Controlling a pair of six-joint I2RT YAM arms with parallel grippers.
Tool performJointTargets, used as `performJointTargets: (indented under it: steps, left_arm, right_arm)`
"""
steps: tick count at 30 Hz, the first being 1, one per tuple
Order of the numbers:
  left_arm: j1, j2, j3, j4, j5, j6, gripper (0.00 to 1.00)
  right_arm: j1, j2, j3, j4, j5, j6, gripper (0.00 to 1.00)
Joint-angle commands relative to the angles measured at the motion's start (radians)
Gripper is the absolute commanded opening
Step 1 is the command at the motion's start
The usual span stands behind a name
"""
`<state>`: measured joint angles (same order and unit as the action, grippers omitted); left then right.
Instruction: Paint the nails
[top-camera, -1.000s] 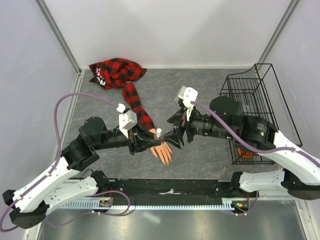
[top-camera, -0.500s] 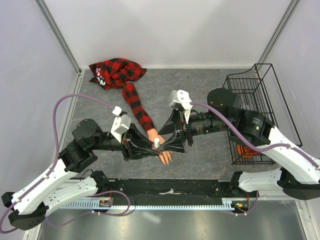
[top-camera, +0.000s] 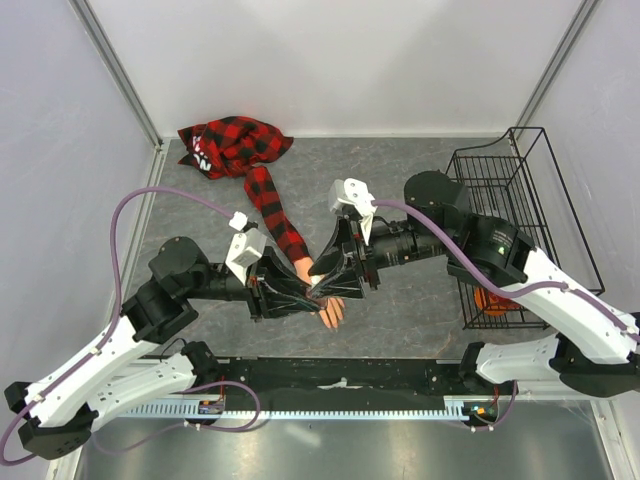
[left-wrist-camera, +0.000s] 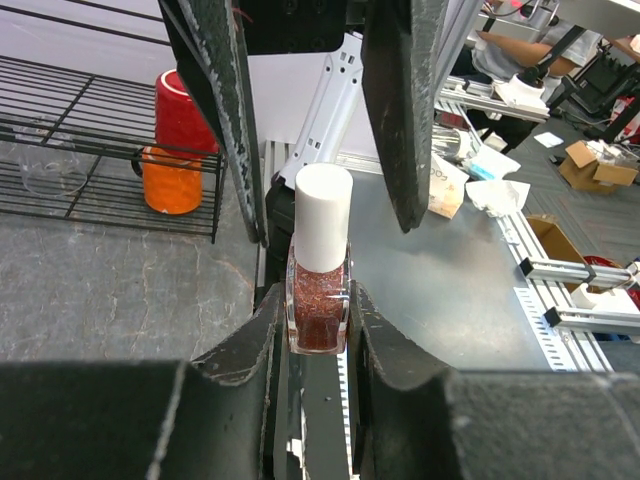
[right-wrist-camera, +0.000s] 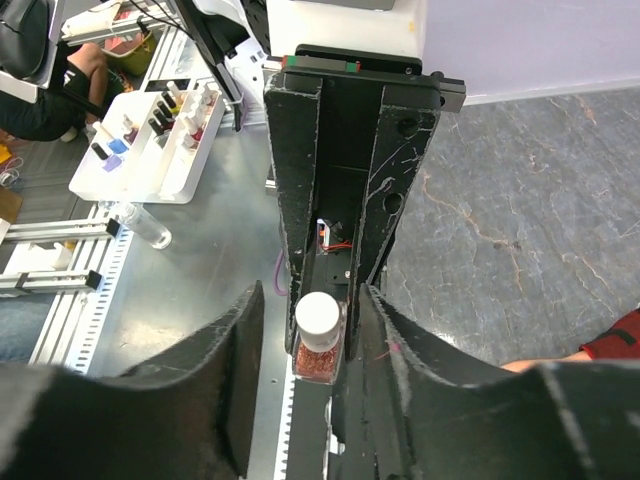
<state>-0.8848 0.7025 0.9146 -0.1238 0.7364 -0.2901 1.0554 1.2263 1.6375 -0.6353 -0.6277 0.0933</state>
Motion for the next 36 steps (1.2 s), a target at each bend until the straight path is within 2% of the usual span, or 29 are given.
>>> performJointTargets:
  steps: [1, 3, 6, 8, 9, 10, 11, 12, 14, 15, 16, 17, 19, 21, 24, 29, 30, 32, 33, 35, 36]
  left_arm:
    - [0.001, 0.005, 0.013, 0.05, 0.015, -0.015, 0.02]
    - [0.003, 0.003, 0.018, 0.052, 0.005, -0.011, 0.02]
    - [0.001, 0.002, 0.026, 0.049, -0.028, 0.002, 0.02]
    - [0.003, -0.003, 0.032, 0.038, -0.066, 0.011, 0.02]
    - [0.001, -0.005, 0.038, 0.032, -0.134, 0.026, 0.02]
    - [0.001, -0.009, 0.04, 0.018, -0.182, 0.038, 0.02]
    - [0.001, -0.014, 0.04, 0.012, -0.243, 0.051, 0.02]
    - [0.001, -0.018, 0.033, 0.007, -0.381, 0.083, 0.02]
    - [0.001, -0.021, 0.024, 0.016, -0.513, 0.121, 0.02]
    - [0.001, -0.017, 0.018, 0.022, -0.639, 0.161, 0.02]
    - [0.001, 0.012, 0.018, 0.039, -0.688, 0.187, 0.02]
    - [0.001, 0.031, 0.02, 0.05, -0.783, 0.242, 0.02]
    - [0.001, 0.084, 0.03, 0.078, -0.868, 0.288, 0.02]
    - [0.001, 0.164, 0.049, 0.119, -0.992, 0.342, 0.02]
    - [0.001, 0.233, 0.066, 0.18, -1.031, 0.339, 0.02]
    - [0.001, 0.239, 0.038, 0.22, -0.933, 0.267, 0.02]
    - [0.001, 0.223, 0.03, 0.219, -0.918, 0.26, 0.02]
    - [0.003, 0.206, 0.009, 0.205, -0.843, 0.23, 0.02]
    - [0.001, 0.184, 0.003, 0.182, -0.81, 0.22, 0.02]
    - [0.001, 0.164, -0.014, 0.155, -0.685, 0.198, 0.02]
    - [0.001, 0.146, -0.019, 0.13, -0.637, 0.194, 0.02]
  right_arm:
    - [-0.011, 0.007, 0.021, 0.049, -0.038, -0.015, 0.44]
    - [-0.011, 0.007, 0.016, 0.049, -0.04, -0.015, 0.41]
    - [-0.017, 0.002, 0.005, 0.051, -0.037, -0.017, 0.31]
    - [-0.017, 0.001, -0.004, 0.049, -0.03, -0.014, 0.16]
    - [-0.017, -0.002, -0.008, 0.049, -0.023, -0.007, 0.1]
    - [-0.017, -0.002, -0.014, 0.051, -0.009, -0.004, 0.0]
    - [-0.018, -0.004, -0.021, 0.051, 0.017, -0.003, 0.0]
    - [-0.017, -0.007, -0.028, 0.058, 0.034, 0.0, 0.0]
    - [-0.017, -0.007, -0.053, 0.068, 0.104, 0.022, 0.0]
    - [-0.017, -0.001, -0.06, 0.089, 0.135, 0.04, 0.0]
    - [-0.017, 0.007, -0.079, 0.104, 0.167, 0.093, 0.0]
    - [-0.014, 0.015, -0.084, 0.118, 0.218, 0.123, 0.0]
    - [0.107, 0.076, -0.024, 0.044, 0.711, 0.246, 0.0]
    - [0.239, 0.148, 0.036, -0.05, 1.101, 0.342, 0.0]
    - [0.302, 0.177, -0.001, -0.007, 1.239, 0.394, 0.0]
    - [0.304, 0.184, -0.004, 0.018, 1.271, 0.365, 0.0]
    - [0.301, 0.177, -0.014, 0.028, 1.255, 0.353, 0.01]
    - [0.298, 0.154, -0.039, 0.061, 1.24, 0.314, 0.11]
    - [0.295, 0.148, -0.045, 0.071, 1.226, 0.298, 0.28]
    - [0.292, 0.127, -0.048, 0.083, 1.2, 0.266, 0.45]
    - [0.29, 0.119, -0.047, 0.086, 1.186, 0.229, 0.48]
